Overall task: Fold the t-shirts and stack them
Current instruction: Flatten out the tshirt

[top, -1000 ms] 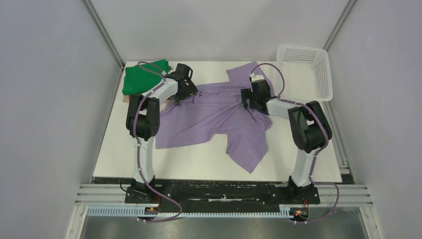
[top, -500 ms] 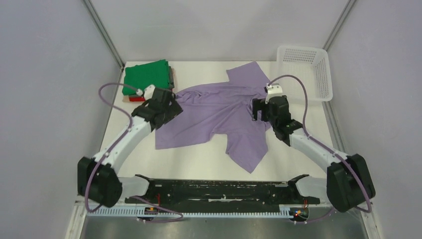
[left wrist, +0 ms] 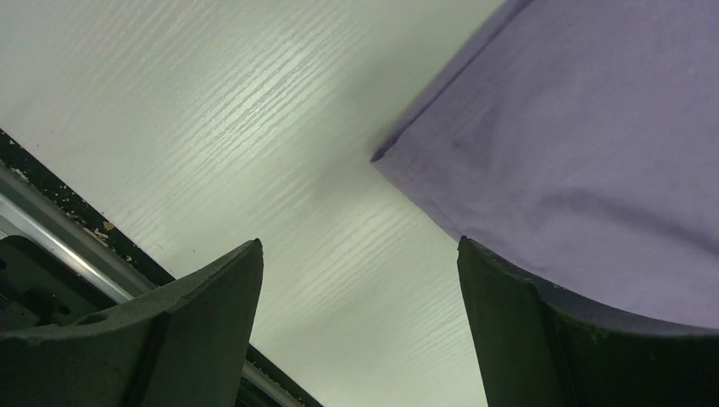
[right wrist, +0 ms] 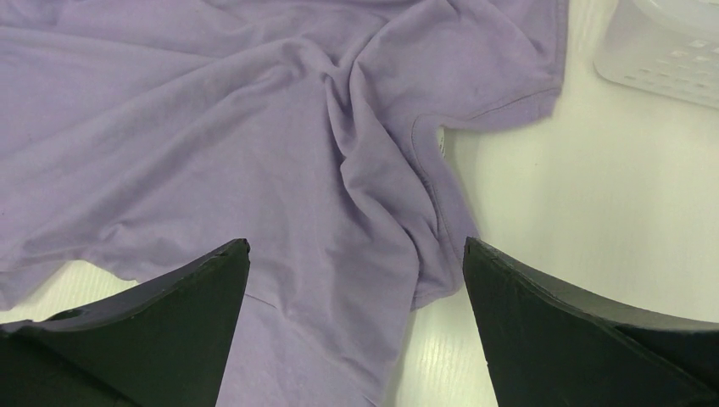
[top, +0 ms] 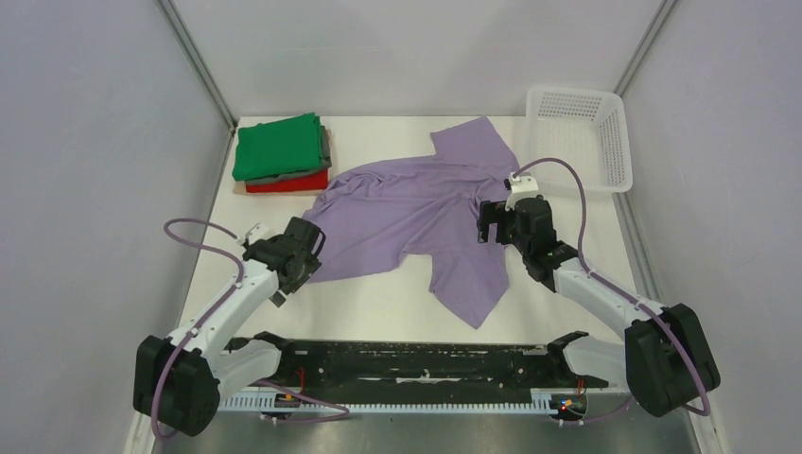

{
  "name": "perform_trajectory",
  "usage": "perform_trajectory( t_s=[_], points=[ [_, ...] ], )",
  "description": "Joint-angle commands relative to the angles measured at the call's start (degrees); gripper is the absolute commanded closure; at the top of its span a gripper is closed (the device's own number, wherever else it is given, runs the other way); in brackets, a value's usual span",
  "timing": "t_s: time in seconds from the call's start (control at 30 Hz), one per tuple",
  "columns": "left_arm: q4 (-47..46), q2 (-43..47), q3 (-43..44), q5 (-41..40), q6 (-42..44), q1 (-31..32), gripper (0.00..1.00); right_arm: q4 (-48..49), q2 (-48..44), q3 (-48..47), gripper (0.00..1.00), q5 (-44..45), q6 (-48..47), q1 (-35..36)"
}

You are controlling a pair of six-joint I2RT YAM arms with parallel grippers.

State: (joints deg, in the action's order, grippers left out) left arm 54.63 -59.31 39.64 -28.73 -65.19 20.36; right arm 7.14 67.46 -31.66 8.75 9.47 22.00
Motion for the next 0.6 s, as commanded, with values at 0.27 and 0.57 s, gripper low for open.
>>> perform_trajectory(
  t_s=[0.27,0.57],
  points=[
    [-3.92,-11.69,1.29,-5.90,-17.52,-0.43,0.31,0.27,-1.03,-0.85,0.01,0.25,0.21,0.02],
    [-10.61,-14.68,-0.06,-4.58,-17.81,-1.83,0.35,0.64,-1.04,-0.61,0.01,0.11,0.28,-0.03]
  ],
)
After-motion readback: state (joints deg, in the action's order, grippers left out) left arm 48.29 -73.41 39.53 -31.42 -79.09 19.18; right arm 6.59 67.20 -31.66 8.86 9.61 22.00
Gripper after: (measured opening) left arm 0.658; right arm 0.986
